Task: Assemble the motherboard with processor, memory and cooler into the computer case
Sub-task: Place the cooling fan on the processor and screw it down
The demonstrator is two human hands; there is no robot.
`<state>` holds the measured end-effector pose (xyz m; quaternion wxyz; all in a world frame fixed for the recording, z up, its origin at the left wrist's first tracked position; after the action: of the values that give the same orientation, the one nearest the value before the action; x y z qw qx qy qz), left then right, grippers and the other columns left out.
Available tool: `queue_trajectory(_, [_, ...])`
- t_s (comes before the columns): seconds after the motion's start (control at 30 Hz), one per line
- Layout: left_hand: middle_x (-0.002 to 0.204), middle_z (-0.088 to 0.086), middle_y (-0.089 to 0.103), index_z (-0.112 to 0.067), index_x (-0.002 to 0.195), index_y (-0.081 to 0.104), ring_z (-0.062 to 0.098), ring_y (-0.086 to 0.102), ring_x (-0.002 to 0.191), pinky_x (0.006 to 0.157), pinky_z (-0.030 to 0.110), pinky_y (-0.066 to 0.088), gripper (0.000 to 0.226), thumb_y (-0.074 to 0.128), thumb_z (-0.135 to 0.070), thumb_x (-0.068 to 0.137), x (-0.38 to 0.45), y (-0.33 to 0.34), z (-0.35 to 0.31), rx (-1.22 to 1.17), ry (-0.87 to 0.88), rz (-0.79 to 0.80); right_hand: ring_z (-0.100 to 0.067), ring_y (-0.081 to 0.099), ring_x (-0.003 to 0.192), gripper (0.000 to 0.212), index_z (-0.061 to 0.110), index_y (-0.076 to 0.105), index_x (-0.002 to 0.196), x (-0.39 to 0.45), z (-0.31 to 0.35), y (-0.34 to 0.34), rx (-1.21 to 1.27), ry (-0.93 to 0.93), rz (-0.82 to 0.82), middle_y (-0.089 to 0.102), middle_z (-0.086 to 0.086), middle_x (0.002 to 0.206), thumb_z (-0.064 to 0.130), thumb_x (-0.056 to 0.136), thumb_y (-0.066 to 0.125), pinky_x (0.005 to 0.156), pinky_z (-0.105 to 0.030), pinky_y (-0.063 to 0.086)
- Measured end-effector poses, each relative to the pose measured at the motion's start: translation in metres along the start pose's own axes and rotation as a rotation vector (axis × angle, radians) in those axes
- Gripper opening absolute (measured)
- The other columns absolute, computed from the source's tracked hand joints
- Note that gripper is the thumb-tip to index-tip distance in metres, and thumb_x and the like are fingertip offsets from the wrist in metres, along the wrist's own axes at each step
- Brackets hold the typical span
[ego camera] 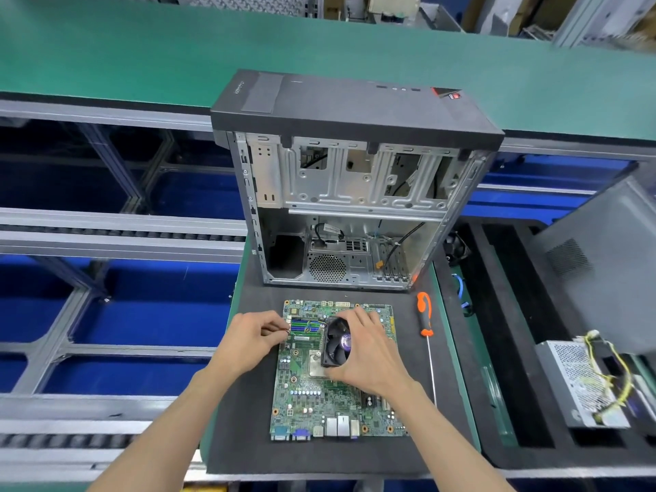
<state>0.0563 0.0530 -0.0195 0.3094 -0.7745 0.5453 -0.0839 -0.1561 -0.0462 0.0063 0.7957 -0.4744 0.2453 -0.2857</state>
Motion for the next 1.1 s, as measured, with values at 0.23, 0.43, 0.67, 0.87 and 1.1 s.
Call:
queue_trajectory(0.23, [0.066, -0.02, 0.068, -0.033, 0.078, 0.073, -0.007, 0.064, 0.07, 0.063, 0.004, 0.045, 0.016, 0.08, -0.019, 0.082, -0.001, 0.0, 0.003, 0.158, 0.037, -0.034, -0.015, 0.035, 0.11, 0.076, 0.031, 0.038, 0.121, 0.002, 0.009, 0.0, -0.053, 0.007, 0.025, 0.038, 0.015, 0.116, 0.06, 0.06, 0.073, 0.071, -0.038, 0.053])
queue_trajectory(0.43, [0.07, -0.023, 0.067, -0.033, 0.079, 0.071, -0.005, 0.064, 0.07, 0.065, 0.012, 0.048, 0.023, 0.075, -0.011, 0.086, -0.001, 0.002, 0.007, 0.141, 0.021, -0.014, -0.018, 0.036, 0.112, 0.079, 0.028, 0.037, 0.123, 0.005, 0.016, 0.003, -0.101, 0.028, 0.045, 0.039, 0.01, 0.121, 0.059, 0.061, 0.076, 0.073, -0.039, 0.054])
queue_trajectory(0.67, [0.077, -0.017, 0.059, -0.022, 0.074, 0.078, 0.0, 0.059, 0.066, 0.062, 0.005, 0.038, 0.009, 0.087, -0.021, 0.073, -0.001, 0.008, 0.007, 0.219, 0.074, -0.117, -0.019, 0.037, 0.112, 0.084, 0.025, 0.037, 0.124, 0.006, 0.019, 0.007, -0.12, 0.039, 0.052, 0.04, 0.007, 0.12, 0.058, 0.059, 0.079, 0.07, -0.036, 0.051])
queue_trajectory(0.87, [0.077, -0.016, 0.07, -0.021, 0.084, 0.081, 0.001, 0.065, 0.07, 0.069, 0.008, 0.045, 0.011, 0.086, -0.017, 0.075, -0.002, 0.009, 0.016, 0.137, 0.035, -0.149, -0.02, 0.036, 0.114, 0.085, 0.025, 0.037, 0.126, 0.003, 0.022, 0.013, -0.159, 0.039, 0.063, 0.041, 0.007, 0.123, 0.06, 0.059, 0.078, 0.07, -0.039, 0.051])
queue_trajectory(1.1, [0.076, -0.012, 0.071, -0.019, 0.082, 0.08, -0.004, 0.064, 0.07, 0.066, 0.005, 0.043, 0.013, 0.084, -0.008, 0.076, 0.0, 0.013, 0.022, 0.079, -0.029, -0.059, -0.02, 0.035, 0.114, 0.084, 0.025, 0.039, 0.127, 0.003, 0.028, 0.014, -0.154, 0.038, 0.071, 0.041, 0.006, 0.121, 0.054, 0.059, 0.079, 0.069, -0.039, 0.05])
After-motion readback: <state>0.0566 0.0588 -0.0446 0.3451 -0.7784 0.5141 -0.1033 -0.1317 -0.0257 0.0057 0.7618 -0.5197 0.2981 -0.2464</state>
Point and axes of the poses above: each hand's wrist, its own x-axis towards the middle knuckle, its own y-axis out of the palm, z = x × y, the point moved 3 cm from there along x, towards the middle knuckle
